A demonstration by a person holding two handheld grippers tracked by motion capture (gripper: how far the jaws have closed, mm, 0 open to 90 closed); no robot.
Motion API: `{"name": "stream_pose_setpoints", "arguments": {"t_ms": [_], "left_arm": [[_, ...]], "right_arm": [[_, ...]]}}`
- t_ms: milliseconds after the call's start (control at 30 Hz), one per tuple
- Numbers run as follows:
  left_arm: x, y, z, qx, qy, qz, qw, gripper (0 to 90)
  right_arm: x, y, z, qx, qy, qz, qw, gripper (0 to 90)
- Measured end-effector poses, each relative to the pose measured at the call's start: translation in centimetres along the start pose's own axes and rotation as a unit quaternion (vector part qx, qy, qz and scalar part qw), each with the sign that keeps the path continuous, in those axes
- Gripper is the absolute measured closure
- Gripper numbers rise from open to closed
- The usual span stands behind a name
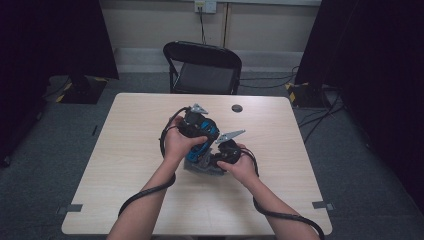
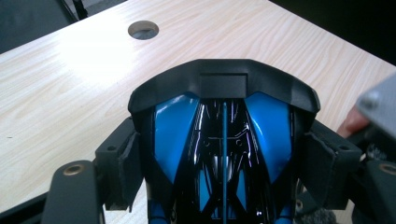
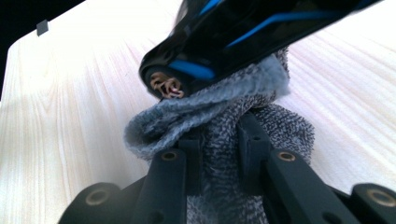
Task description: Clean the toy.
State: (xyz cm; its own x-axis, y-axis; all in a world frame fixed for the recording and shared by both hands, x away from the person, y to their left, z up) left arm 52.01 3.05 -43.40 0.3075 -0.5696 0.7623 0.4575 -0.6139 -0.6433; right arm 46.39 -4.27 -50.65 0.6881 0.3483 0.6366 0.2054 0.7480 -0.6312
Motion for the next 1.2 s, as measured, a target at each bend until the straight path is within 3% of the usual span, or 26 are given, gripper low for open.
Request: {"name": "stream_pose_setpoints", "arguments": {"t_ms": [300,467,667,800,967,1200], "left_arm": [[0.2,-0.7,0.8,0.012,-0.005,-0.007,0.9999,25.4],[-0.1,-1.1,1.2,0.015,-0.007,-0.006,0.9999,25.4],[-1.1,-2.6,2.1,0.027,-0.011,0.002,0.9996,25.4],[-1.8,-3.2,2.4,0.029,-0.012,0.009,0.9995,25.4],[-4.2,-3.8,2.9,0.035,-0.023,0.031,0.9987,25.4],[-6.5,-3.9,2.7,0.032,-0.022,0.051,0.9979,25.4]], "right_arm": [[-0.6,0.6,0.8,0.011,-0.010,0.016,0.9998,75.3],[-1.0,0.3,0.4,-0.001,-0.023,0.030,0.9993,75.2],[-1.1,-2.1,-1.7,-0.038,-0.020,0.028,0.9987,75.2],[-0.9,-3.9,-3.3,-0.056,-0.007,0.011,0.9984,75.1],[-0.5,-6.5,-5.4,-0.085,0.012,-0.013,0.9962,74.9],[-0.5,-8.7,-6.9,-0.106,0.029,-0.032,0.9935,74.8]]}}
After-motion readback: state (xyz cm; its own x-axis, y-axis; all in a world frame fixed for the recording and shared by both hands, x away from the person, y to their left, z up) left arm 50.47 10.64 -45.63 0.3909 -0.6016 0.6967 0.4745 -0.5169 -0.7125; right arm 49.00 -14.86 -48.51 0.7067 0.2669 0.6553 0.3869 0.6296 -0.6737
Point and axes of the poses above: each handheld gripper's, and its own axes: y roughly forward along the jaws, x roughly out of its top, z roughly to its left, the point moved 7 cm from there along y, roughly forward along the jaws, and after that the axes turned 14 degrees about y, right-handed, at the moved point
